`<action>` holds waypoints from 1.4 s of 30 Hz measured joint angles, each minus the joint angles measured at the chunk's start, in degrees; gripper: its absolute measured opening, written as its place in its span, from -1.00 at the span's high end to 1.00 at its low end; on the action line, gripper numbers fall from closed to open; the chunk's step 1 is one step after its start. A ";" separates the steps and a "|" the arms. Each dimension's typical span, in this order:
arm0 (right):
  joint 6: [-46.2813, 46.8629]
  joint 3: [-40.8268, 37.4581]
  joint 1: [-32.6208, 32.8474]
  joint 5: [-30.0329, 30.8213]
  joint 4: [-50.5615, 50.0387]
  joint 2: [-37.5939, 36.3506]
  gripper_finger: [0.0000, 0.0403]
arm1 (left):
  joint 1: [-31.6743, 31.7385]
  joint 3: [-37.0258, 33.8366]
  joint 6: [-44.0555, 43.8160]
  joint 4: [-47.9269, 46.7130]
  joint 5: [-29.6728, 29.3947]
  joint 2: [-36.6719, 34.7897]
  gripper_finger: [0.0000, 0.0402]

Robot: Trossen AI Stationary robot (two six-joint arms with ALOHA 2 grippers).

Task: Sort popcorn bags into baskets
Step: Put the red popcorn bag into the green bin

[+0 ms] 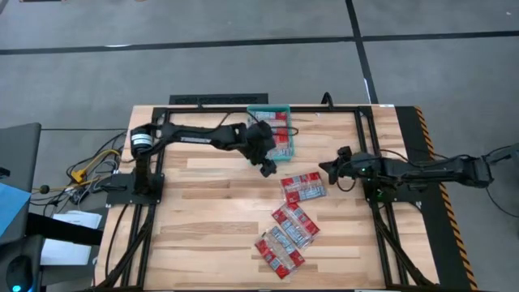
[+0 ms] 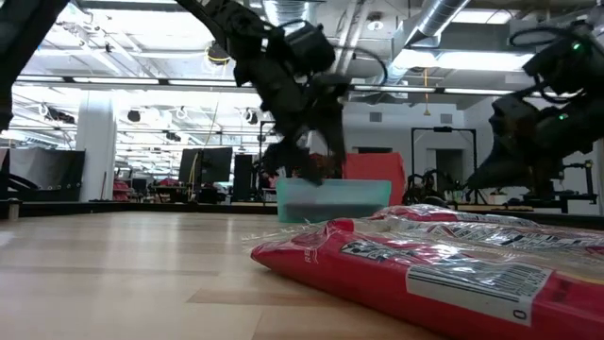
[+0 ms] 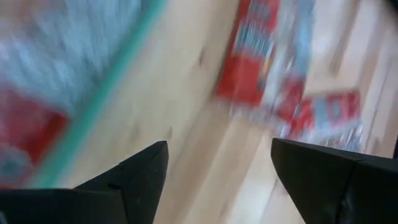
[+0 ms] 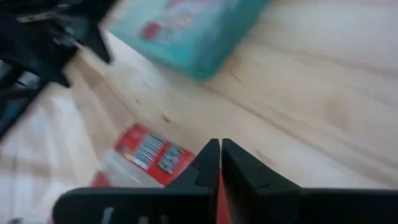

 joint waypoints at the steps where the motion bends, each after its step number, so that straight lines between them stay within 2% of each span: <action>1: 0.44 0.00 0.17 -0.02 -0.04 1.23 0.81 | -0.09 -0.31 -0.51 -1.34 0.88 0.35 -0.35; 7: 4.06 0.04 3.51 0.38 -0.26 8.35 0.96 | -0.87 -0.59 -1.97 -5.75 4.32 -0.57 -0.32; 10: 6.87 1.09 6.68 3.48 -1.68 10.91 0.96 | -2.09 -0.59 0.52 -8.66 3.63 -2.93 -0.32; 15: 14.15 6.18 12.22 11.91 -10.71 13.88 0.96 | -4.42 -0.62 4.96 -16.72 -1.98 -7.76 -0.32; 18: 17.29 9.55 14.80 13.78 -16.86 16.34 0.97 | -5.82 -3.94 4.02 -15.78 -6.71 -12.48 -0.32; 21: 20.53 12.08 16.89 14.20 -18.89 19.98 0.96 | -6.59 -12.65 -1.69 -7.47 -9.18 -19.33 -0.32; 25: 25.28 14.36 19.50 14.25 -18.59 26.60 0.96 | -6.41 -28.58 -12.81 9.70 -12.24 -29.93 -0.32; 29: 27.01 17.83 21.13 14.04 -18.39 33.96 0.95 | -7.05 -41.14 -22.90 22.90 -16.18 -34.73 -0.32; 32: 26.77 21.35 21.74 13.87 -18.26 39.55 0.94 | -8.36 -46.81 -29.10 31.33 -18.94 -33.96 -0.32; 35: 25.14 25.42 21.69 13.69 -17.87 44.92 0.92 | -8.99 -49.58 -32.53 37.42 -20.84 -30.33 -0.32; 42: 15.89 35.59 21.49 10.73 -13.20 56.51 0.93 | -9.93 -49.73 -36.50 49.04 -16.30 -20.77 -0.32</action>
